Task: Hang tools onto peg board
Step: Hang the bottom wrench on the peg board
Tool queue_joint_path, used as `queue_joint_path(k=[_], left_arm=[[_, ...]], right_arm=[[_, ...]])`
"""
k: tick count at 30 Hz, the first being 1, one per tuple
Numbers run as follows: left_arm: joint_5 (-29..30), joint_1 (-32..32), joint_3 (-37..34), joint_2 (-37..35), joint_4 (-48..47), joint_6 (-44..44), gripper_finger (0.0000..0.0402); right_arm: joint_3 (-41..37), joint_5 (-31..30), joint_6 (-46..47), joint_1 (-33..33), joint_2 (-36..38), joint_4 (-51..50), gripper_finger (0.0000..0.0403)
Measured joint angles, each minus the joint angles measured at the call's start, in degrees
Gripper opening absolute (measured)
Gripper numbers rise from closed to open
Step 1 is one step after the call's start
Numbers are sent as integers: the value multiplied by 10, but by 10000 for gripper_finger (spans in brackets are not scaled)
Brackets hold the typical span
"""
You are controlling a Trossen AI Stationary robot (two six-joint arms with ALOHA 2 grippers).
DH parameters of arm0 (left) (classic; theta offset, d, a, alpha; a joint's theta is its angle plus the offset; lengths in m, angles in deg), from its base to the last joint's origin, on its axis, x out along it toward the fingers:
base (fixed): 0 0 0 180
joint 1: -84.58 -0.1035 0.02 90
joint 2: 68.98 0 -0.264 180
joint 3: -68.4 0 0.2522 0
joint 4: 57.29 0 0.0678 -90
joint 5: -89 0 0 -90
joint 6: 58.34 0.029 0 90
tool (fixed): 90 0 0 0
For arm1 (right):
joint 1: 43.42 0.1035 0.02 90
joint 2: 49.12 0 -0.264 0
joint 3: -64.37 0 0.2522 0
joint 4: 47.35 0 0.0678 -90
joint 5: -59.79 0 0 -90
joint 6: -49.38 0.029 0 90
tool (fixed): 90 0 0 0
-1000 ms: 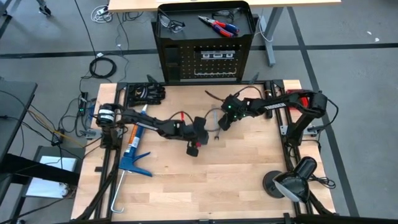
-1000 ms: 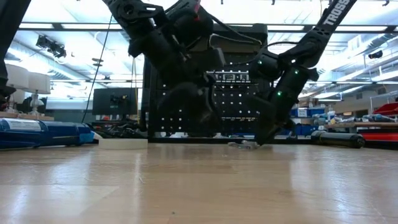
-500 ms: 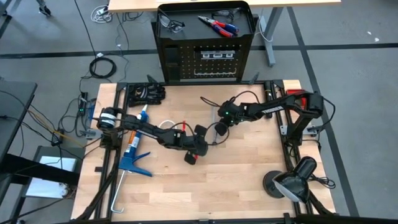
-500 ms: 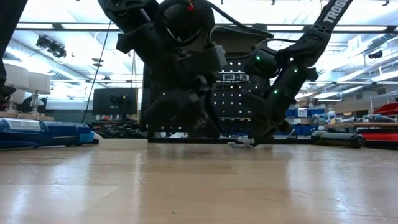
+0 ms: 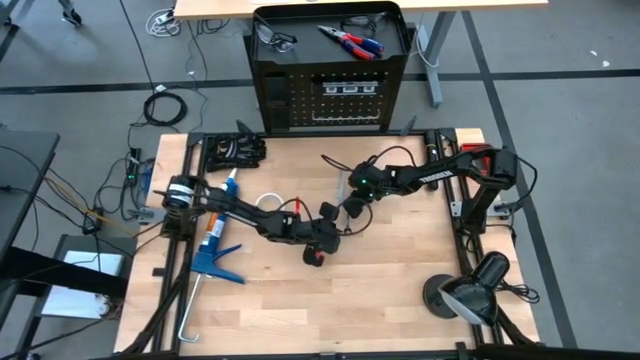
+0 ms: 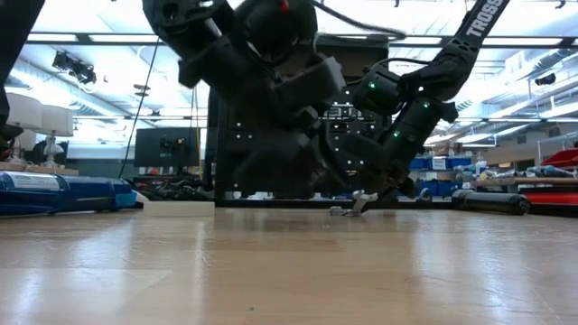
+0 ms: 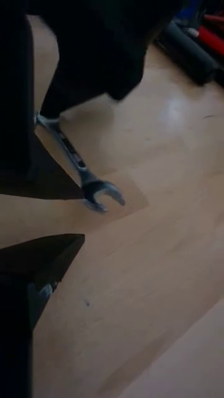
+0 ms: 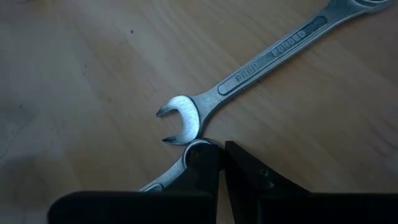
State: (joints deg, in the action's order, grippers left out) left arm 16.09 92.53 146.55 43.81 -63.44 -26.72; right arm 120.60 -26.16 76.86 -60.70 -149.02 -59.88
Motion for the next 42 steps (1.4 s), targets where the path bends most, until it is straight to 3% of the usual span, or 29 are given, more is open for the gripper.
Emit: queue_joint_path(k=[9,13,16,20,24,29,36,42], left_arm=[[86,2,0,56,100,71,147],[91,2,1,60,117,93,149],[90,2,0,61,137,102,121],[93,2,0,62,145,105,28],[98,0,1,62,172,104,10],[110,4,0,60,169,89,4],[138,7,0,60,167,67,2],[233,12,-2,49,167,71,0]], right_arm=[[-1,2,5,0,0,3,33],[-1,3,5,0,0,3,34],[-1,4,4,0,0,4,34],[-1,5,4,0,0,5,40],[-2,5,-12,0,12,7,59],[-6,10,-64,-9,95,-49,91],[-3,-30,-138,-14,215,-115,153],[-3,-25,-133,-3,270,-145,184]])
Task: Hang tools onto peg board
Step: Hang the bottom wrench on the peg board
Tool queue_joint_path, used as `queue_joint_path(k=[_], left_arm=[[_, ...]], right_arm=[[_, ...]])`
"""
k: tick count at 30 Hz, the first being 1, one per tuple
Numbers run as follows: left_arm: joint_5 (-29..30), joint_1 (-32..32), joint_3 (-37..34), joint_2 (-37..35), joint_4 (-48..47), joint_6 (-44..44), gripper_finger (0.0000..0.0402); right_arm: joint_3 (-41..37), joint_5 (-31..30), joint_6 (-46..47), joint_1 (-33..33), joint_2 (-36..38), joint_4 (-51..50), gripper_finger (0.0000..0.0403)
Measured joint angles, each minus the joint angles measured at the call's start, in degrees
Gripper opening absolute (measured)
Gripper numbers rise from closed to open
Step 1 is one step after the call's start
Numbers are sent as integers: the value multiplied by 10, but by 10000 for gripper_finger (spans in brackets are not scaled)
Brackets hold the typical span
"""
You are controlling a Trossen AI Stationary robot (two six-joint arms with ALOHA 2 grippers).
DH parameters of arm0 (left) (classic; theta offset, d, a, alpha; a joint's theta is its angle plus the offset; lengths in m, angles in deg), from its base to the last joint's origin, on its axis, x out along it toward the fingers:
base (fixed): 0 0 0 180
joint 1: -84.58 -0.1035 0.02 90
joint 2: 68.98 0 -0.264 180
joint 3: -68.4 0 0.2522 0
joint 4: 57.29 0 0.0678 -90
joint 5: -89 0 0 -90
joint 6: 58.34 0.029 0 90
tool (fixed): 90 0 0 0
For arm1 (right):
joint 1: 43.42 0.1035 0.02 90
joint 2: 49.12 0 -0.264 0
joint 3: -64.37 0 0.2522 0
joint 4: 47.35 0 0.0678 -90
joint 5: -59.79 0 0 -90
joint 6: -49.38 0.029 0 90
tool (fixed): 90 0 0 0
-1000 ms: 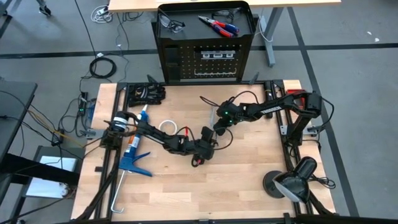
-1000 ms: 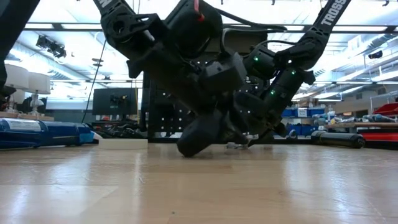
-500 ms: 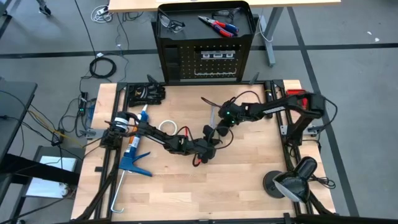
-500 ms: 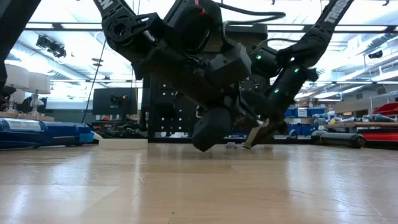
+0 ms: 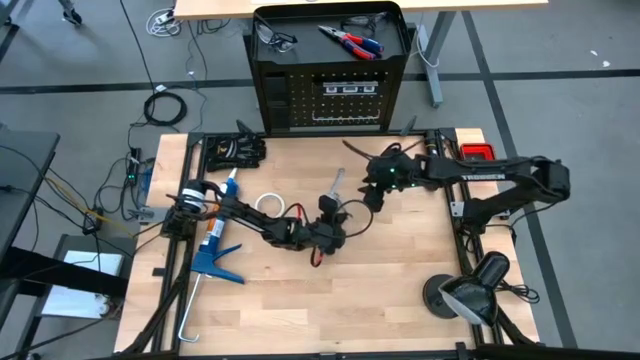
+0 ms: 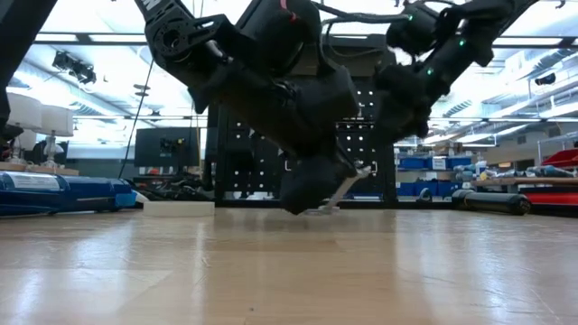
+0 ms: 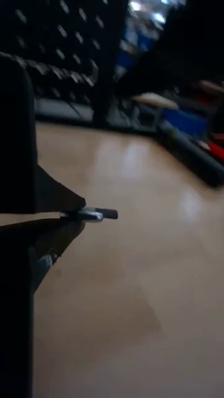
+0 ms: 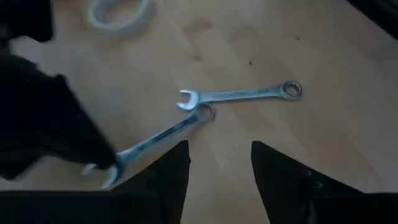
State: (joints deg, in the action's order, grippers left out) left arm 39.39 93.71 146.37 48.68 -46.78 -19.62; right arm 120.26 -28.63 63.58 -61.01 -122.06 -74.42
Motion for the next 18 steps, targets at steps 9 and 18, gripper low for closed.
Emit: queue_joint_path(k=[9,18], left_arm=[[51,18,-28,-6,163,192,0],[37,13,-88,-7,367,469,0]], right_arm=[[-58,120,129,-2,4,87,184],[-147,242,260,-29,8,350,183]])
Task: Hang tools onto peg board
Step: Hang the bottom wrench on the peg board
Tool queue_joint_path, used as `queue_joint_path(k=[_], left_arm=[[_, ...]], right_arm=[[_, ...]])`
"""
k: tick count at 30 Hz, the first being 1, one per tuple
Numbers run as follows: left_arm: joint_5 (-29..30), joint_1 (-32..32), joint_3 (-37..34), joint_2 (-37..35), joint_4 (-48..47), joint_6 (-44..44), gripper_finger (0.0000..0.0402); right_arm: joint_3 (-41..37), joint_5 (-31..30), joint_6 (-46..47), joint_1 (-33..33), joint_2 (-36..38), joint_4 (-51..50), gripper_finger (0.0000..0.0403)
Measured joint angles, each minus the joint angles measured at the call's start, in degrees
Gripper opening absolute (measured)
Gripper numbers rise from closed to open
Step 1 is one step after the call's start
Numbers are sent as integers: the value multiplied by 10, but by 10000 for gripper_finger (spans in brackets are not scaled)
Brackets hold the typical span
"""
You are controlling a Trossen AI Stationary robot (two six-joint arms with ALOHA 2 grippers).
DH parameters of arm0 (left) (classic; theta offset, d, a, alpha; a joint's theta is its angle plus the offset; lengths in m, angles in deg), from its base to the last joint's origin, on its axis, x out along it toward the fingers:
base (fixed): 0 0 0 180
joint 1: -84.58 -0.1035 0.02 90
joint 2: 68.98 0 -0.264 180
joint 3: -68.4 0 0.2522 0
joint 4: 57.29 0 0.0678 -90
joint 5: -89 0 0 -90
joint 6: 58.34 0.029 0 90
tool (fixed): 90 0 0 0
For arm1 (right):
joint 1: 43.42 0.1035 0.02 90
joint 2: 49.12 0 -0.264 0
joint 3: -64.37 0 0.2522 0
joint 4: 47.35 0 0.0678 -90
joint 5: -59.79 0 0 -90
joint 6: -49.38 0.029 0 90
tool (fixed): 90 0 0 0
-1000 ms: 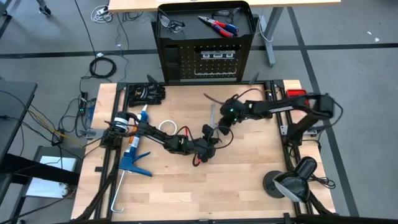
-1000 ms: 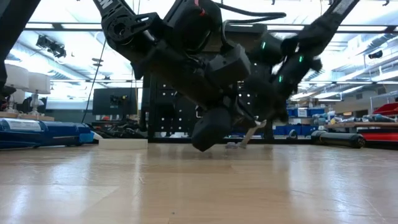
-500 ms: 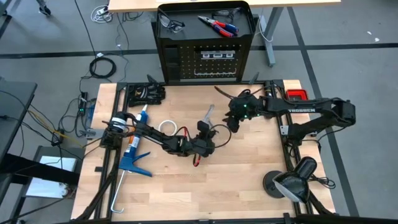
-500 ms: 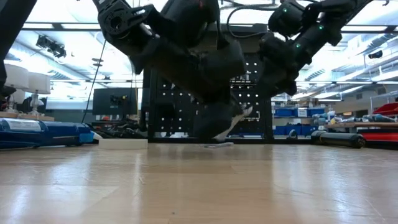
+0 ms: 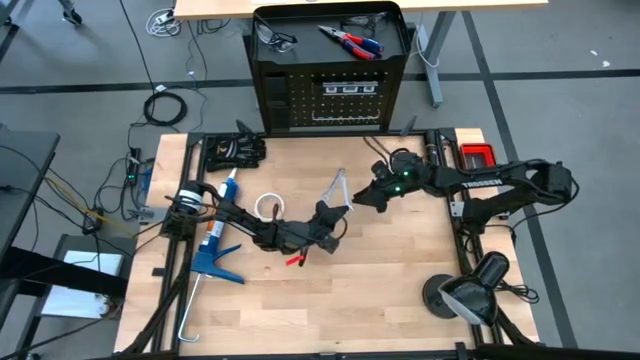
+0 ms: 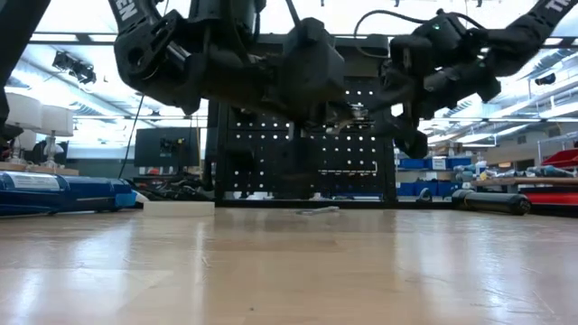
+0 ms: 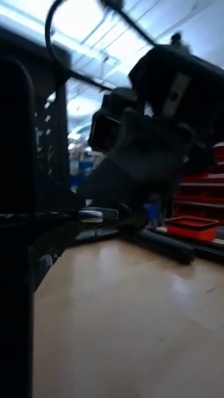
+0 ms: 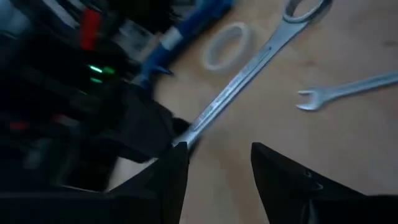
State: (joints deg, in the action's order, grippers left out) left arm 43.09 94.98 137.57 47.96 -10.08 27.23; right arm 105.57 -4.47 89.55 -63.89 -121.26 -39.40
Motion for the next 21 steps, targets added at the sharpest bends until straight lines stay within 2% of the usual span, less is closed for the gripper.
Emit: queue_joint_path(k=[3,7,16,21], left_arm=[[-14,-9,-3,0,10,51,0],[-49,-16,-3,0,27,84,0],[-75,-22,-3,-1,83,131,0],[-77,-22,-3,-1,75,112,0]], right_arm=[[-14,7,36,0,0,73,183],[-15,2,52,0,0,81,183],[-16,-7,67,0,0,120,181],[-16,-22,68,0,0,135,141]])
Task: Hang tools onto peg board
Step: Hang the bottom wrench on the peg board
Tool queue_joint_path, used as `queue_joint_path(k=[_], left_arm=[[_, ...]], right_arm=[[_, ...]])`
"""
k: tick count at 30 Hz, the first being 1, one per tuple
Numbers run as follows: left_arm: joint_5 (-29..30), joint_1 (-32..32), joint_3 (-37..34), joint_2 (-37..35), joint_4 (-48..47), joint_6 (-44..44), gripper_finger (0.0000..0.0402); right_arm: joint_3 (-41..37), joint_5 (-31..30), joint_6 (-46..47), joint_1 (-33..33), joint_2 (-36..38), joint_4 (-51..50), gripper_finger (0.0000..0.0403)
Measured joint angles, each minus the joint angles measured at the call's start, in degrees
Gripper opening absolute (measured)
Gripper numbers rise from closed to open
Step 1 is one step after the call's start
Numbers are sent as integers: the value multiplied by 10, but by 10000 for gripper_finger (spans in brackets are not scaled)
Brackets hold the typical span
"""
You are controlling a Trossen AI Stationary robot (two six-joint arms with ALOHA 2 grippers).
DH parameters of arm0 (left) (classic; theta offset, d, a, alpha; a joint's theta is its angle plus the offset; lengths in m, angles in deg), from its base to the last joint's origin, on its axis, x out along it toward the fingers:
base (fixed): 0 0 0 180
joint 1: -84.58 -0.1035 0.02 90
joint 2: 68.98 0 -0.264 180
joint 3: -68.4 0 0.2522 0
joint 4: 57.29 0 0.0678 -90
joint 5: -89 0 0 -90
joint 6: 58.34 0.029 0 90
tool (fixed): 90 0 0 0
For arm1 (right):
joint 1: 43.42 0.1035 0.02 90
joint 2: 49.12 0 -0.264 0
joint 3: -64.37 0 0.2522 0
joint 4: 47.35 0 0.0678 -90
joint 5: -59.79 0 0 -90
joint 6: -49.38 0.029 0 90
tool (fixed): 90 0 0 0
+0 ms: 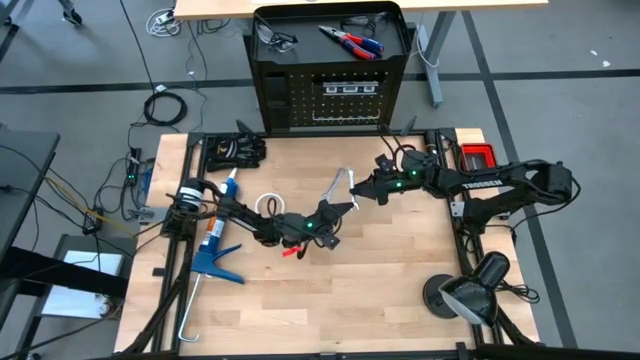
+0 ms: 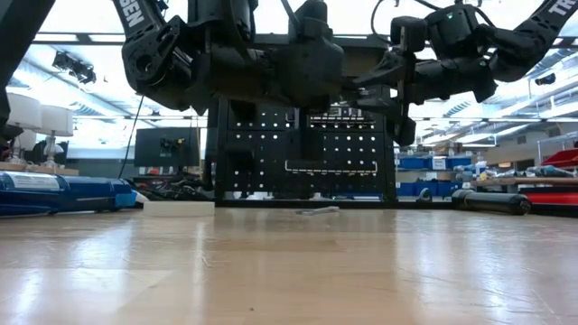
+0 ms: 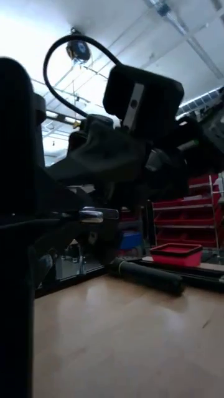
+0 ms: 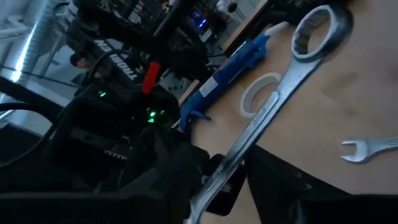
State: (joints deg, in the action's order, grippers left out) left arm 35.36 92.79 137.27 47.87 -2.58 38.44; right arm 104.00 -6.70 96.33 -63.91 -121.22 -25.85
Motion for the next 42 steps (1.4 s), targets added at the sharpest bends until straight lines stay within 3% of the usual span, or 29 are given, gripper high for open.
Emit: queue_joint_path(k=[9,14,21,24,30,33,37,42], left_arm=[[-3,-11,0,0,-5,-27,5],[8,-17,1,0,0,-129,29],[42,-11,1,0,12,-241,98],[73,-7,0,0,-7,-265,99],[103,9,0,0,-8,-240,12],[152,20,-1,-5,-11,-255,9],[149,33,-24,-33,-69,-351,4],[85,27,-63,-102,-209,-521,2]], right_arm=[[0,-12,-5,-1,0,6,20],[0,-13,-25,-3,0,2,7],[1,-9,-36,-7,0,1,3],[1,-8,-40,-10,0,-26,5],[1,30,-82,-24,0,-40,31],[1,41,-130,-16,0,-88,60],[1,-30,-199,10,0,-153,104],[1,-85,-221,14,0,-186,143]])
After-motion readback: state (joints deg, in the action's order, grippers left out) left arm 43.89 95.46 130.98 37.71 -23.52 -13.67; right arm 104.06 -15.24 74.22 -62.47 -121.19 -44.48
